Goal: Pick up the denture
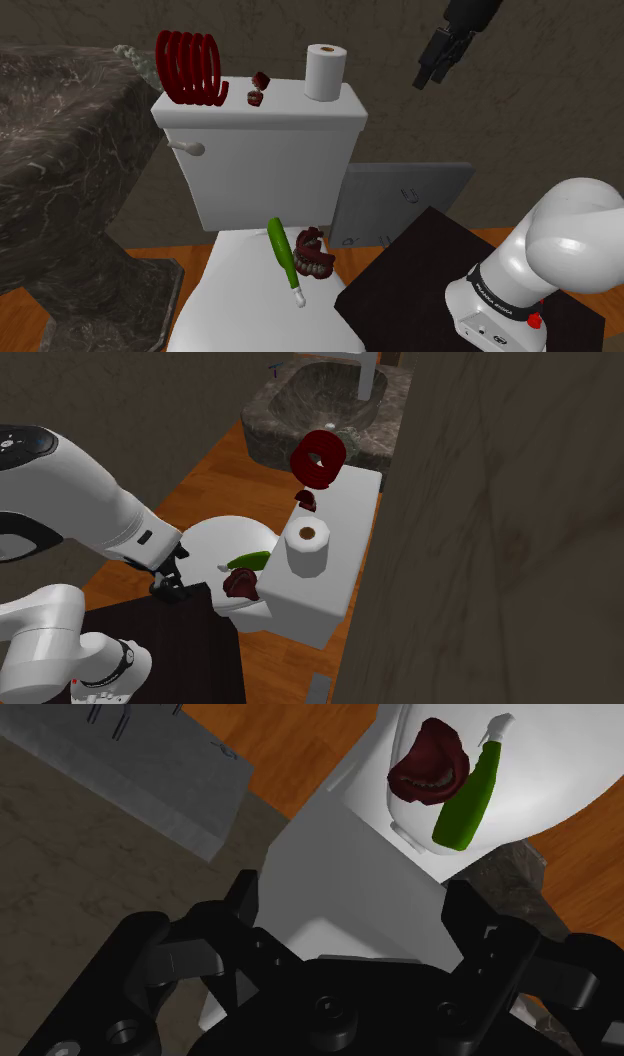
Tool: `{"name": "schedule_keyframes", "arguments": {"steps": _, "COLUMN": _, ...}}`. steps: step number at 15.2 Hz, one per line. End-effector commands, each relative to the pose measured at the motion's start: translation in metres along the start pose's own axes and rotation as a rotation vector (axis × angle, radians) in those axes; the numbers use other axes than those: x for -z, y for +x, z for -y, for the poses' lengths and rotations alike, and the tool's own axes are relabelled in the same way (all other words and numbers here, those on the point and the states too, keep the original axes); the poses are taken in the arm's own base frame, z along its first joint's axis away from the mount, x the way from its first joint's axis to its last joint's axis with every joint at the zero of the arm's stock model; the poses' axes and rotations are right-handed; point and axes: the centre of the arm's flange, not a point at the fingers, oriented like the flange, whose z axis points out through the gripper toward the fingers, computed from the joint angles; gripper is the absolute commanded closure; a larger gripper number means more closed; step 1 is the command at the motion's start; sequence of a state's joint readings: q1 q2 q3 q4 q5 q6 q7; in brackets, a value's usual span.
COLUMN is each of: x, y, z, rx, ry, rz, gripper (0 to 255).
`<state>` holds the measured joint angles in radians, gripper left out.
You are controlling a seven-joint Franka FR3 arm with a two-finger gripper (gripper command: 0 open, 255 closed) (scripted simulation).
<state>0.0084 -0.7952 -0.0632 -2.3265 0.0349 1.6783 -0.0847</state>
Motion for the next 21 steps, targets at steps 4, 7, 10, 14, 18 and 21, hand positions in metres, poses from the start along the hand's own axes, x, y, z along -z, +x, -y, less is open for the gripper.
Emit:
{"name": "schedule_keyframes", "arguments": {"steps": 4, "x": -0.008, "y": 0.033, "z": 0.024, "rx": -0.02, "ry": -0.009, "rz": 0.011, "gripper": 0}}
{"name": "schedule_keyframes", "arguments": {"steps": 7, "x": -0.017, "y": 0.067, "z": 0.047, "rx": -0.04, "ry": -0.018, "rz": 0.022, "gripper": 0}}
{"name": "schedule_keyframes", "arguments": {"steps": 10, "x": -0.026, "y": 0.101, "z": 0.069, "rx": -0.06, "ry": -0.027, "rz": 0.032, "gripper": 0}}
{"name": "schedule_keyframes", "arguments": {"steps": 14, "x": -0.039, "y": 0.147, "z": 0.098, "rx": -0.086, "ry": -0.04, "rz": 0.047, "gripper": 0}}
{"name": "schedule_keyframes", "arguments": {"steps": 18, "x": -0.053, "y": 0.194, "z": 0.125, "rx": -0.113, "ry": -0.052, "rz": 0.061, "gripper": 0}}
{"name": "schedule_keyframes", "arguments": {"steps": 21, "x": -0.064, "y": 0.229, "z": 0.145, "rx": -0.133, "ry": -0.061, "rz": 0.072, "gripper": 0}}
